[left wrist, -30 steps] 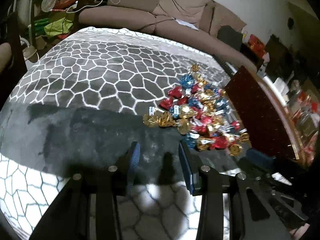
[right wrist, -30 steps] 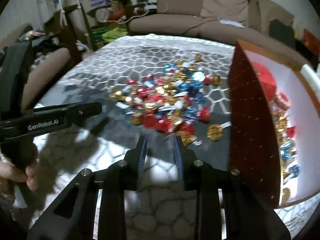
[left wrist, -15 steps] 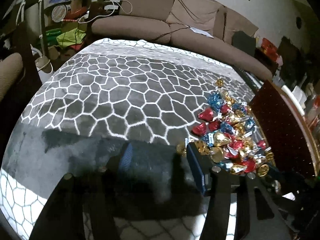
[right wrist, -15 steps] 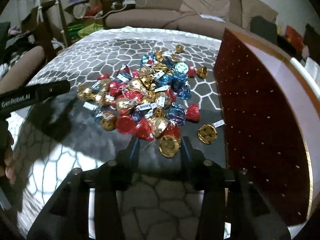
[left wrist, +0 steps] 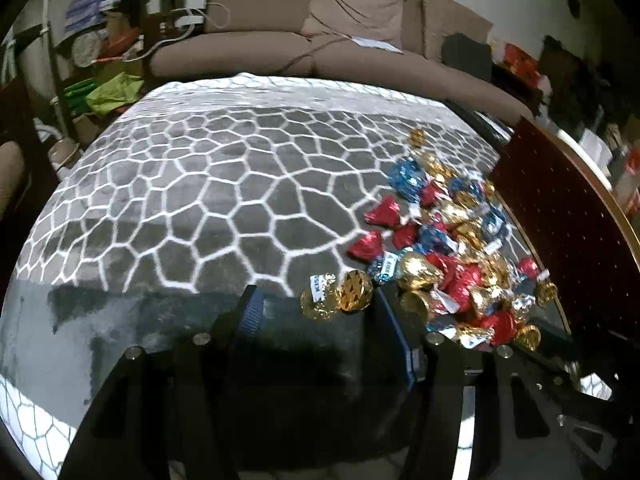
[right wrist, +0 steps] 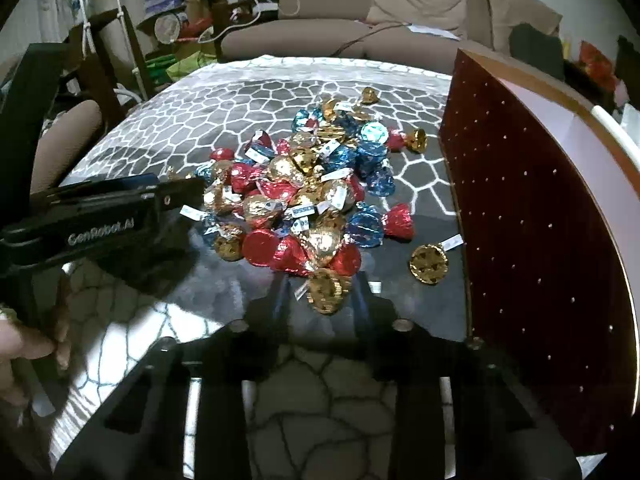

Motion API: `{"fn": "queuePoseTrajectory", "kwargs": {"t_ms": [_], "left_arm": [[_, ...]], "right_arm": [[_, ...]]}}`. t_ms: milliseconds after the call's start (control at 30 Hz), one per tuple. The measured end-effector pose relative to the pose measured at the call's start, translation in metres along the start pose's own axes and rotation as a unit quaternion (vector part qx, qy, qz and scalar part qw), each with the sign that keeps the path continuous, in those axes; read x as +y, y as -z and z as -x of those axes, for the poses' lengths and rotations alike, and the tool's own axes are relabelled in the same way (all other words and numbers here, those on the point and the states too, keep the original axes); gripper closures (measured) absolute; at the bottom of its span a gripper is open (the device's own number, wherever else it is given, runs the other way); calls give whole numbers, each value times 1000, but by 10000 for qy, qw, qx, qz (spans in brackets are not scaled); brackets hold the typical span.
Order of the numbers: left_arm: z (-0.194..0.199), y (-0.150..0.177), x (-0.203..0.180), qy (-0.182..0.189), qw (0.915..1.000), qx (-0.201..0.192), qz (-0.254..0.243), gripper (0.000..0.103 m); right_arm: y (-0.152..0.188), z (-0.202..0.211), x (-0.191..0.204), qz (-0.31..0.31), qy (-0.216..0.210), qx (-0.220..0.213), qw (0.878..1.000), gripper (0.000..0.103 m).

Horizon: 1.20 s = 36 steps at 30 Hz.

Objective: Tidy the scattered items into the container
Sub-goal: 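Grasp a gold chocolate with the right gripper while the left gripper grasps another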

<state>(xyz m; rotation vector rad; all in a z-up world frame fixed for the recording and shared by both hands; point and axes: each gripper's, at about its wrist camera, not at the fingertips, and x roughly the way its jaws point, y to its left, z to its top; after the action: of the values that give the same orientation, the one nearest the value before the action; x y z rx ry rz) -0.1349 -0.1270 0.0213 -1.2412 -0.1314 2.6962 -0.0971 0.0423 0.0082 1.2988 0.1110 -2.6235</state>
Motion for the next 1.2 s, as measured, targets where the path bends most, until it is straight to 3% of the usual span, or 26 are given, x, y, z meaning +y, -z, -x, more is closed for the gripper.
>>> {"fn": "queuePoseTrajectory", "kwargs": {"t_ms": [33, 167, 200, 233, 467, 500, 567, 600, 633, 833, 1000, 1067, 1100, 1133, 1200], "left_arm": [[1, 0, 3, 56, 10000, -30, 71, 70], [5, 3, 15, 328, 9989, -41, 340, 76], [5, 4, 16, 338, 9988, -20, 358, 88], [6, 5, 17, 356, 9987, 26, 367, 92], [15, 9, 19, 305, 9990, 63, 307, 91], [16, 8, 20, 217, 9991, 1, 363, 91], [15, 5, 23, 283, 9984, -62, 485, 76], [13, 2, 23, 310, 9982, -65, 516, 55], [11, 0, 22, 318, 9982, -81, 493, 43], [-1, 0, 11, 64, 10000, 45, 36, 43], [-5, -4, 11, 139, 9999, 32, 0, 43], [-7, -6, 11, 222, 9997, 43, -1, 47], [-7, -7, 11, 290, 9996, 44, -8, 70], [-8, -7, 12, 306, 9995, 60, 0, 81], [-6, -5, 11, 303, 9995, 36, 7, 81]], "right_arm": [[0, 0, 0, 30, -20, 6, 10000, 82], [0, 2, 2, 130, -179, 10, 9998, 82], [1, 3, 2, 126, -222, 8, 9997, 82], [2, 4, 2, 113, -274, -4, 9996, 82], [8, 23, 6, 197, -519, -62, 9984, 82], [8, 25, 5, 186, -555, -54, 9983, 82], [10, 26, 4, 176, -555, -24, 9983, 82], [10, 26, 3, 156, -557, -11, 9983, 82], [11, 25, 1, 126, -548, 3, 9984, 82], [12, 13, -7, -98, -661, 51, 9978, 82], [9, 7, -4, -91, -634, -9, 9979, 75], [7, 5, -3, -66, -634, -13, 9980, 73], [6, 3, -2, -35, -623, -7, 9981, 74], [6, 3, 0, 17, -604, -7, 9982, 76], [5, 3, 1, 107, -599, 7, 9981, 83]]}}
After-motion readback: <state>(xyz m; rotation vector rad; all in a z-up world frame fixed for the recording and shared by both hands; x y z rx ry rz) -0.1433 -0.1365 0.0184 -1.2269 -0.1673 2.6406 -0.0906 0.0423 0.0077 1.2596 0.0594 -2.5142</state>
